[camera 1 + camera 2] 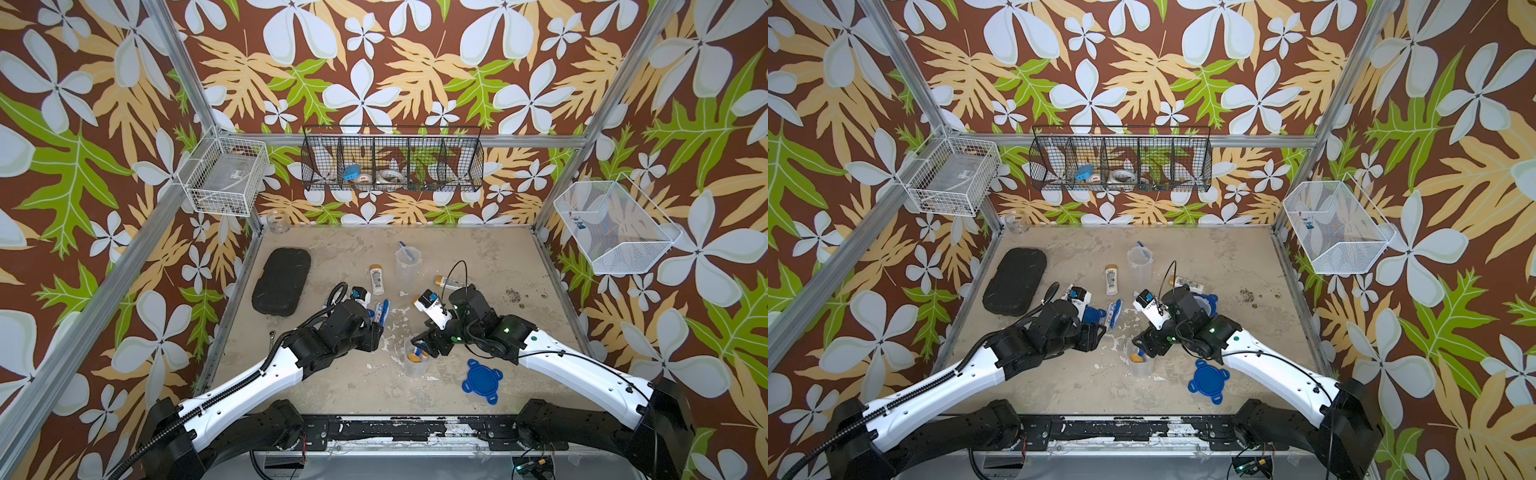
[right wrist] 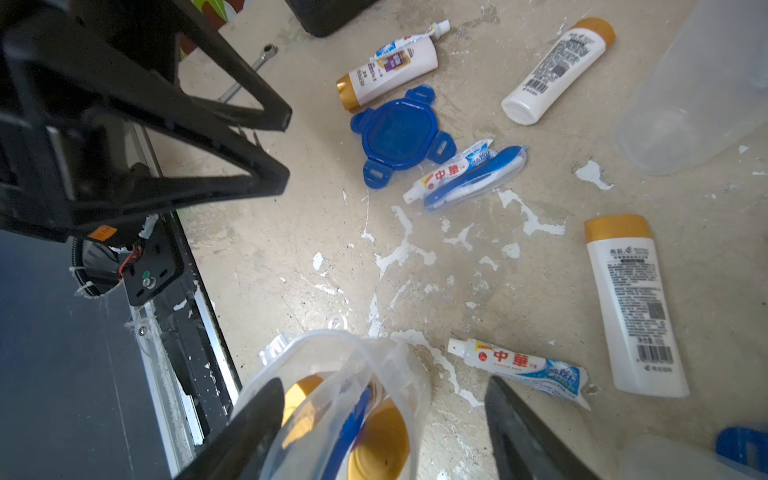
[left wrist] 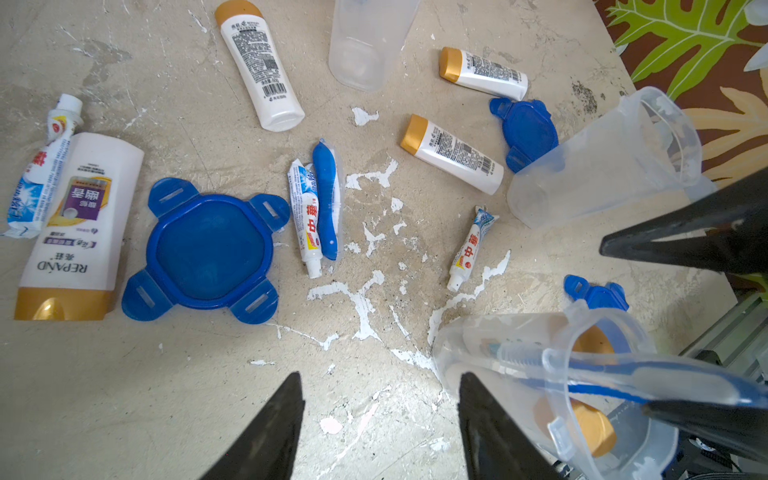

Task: Pack away toiletry kits
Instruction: Place the toiletry item into the container.

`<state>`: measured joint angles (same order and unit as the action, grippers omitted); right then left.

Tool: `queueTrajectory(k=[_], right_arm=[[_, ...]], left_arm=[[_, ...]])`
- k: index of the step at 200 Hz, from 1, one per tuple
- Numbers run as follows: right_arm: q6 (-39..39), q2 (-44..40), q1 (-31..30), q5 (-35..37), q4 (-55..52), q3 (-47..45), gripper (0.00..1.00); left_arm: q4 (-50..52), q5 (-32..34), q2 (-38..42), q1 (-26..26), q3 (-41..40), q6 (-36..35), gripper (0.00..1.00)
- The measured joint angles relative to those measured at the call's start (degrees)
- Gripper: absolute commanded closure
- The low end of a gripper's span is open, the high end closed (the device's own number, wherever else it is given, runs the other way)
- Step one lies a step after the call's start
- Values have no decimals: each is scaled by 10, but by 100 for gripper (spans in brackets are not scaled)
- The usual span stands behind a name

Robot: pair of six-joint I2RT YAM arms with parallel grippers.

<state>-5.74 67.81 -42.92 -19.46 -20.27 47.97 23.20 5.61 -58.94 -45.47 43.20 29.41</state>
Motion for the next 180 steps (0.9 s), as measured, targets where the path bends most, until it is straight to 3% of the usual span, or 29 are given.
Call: queueTrajectory(k=[15,45,117,180], right_arm=[[2,11,-4,2,-2,-3,8],[4,24,-14,4,-8,-4,0],[-2,51,-14,30,-24,7,0],[8,31,-14,12,-30,3,0]], left_arm=[[0,-1,0,0,3,-3,39],[-3,-5,-2,0,7,-11,38],[-7,-37,-11,0,22,-24,36],[-36,-195,-58,0,48,-52,27]])
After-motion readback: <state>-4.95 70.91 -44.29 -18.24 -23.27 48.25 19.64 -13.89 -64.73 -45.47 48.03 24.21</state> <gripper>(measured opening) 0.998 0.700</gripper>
